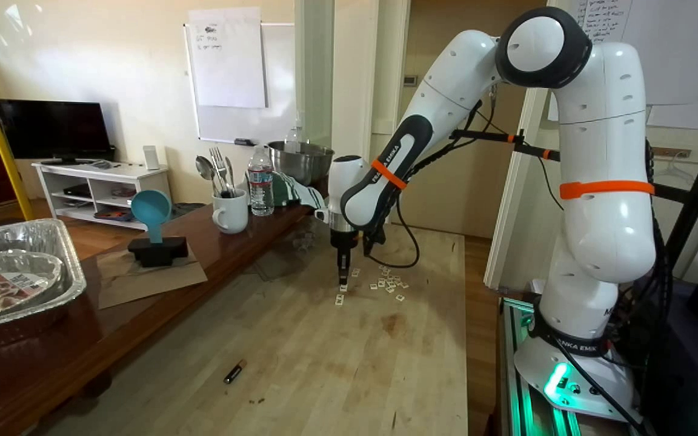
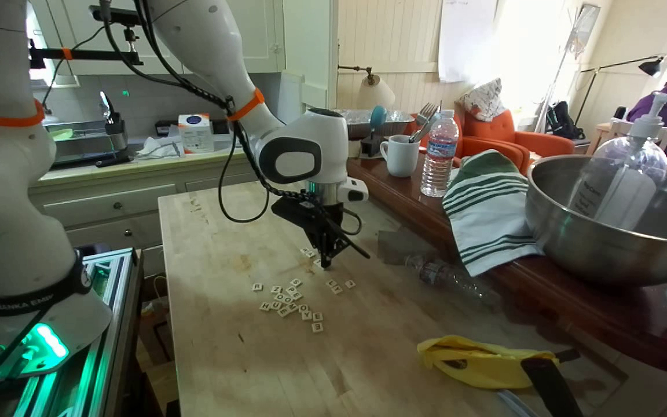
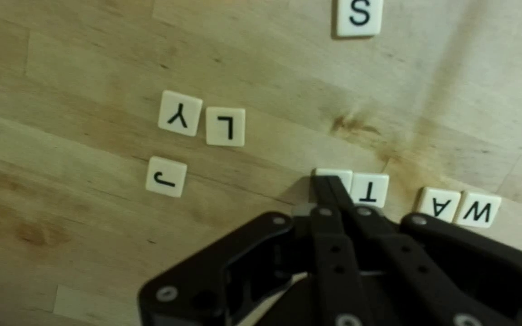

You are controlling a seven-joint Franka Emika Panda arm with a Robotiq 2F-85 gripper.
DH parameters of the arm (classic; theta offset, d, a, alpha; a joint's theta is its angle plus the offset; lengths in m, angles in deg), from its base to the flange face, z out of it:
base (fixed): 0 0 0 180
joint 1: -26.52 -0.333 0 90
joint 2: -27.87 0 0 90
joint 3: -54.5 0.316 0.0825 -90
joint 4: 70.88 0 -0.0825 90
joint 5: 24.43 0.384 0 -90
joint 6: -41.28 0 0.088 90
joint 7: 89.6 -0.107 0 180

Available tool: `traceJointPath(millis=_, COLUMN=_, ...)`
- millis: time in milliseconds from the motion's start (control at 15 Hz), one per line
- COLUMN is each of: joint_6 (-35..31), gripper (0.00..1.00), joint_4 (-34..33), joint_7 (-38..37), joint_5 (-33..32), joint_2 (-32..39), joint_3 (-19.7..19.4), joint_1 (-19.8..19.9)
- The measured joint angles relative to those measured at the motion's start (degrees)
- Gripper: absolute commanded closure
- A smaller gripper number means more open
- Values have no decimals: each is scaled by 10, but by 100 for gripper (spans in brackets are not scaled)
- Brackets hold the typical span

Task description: Remove the tile letter s from the word, then move the two right tile letters to the left, then add tile letter r to the word

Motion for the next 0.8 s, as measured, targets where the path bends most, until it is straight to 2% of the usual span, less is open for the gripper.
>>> traceJointPath(millis=800, joint_6=0, gripper=100, joint_4=0, joint_7=1, joint_5=22, joint_2=0, joint_3=13, joint_1=4)
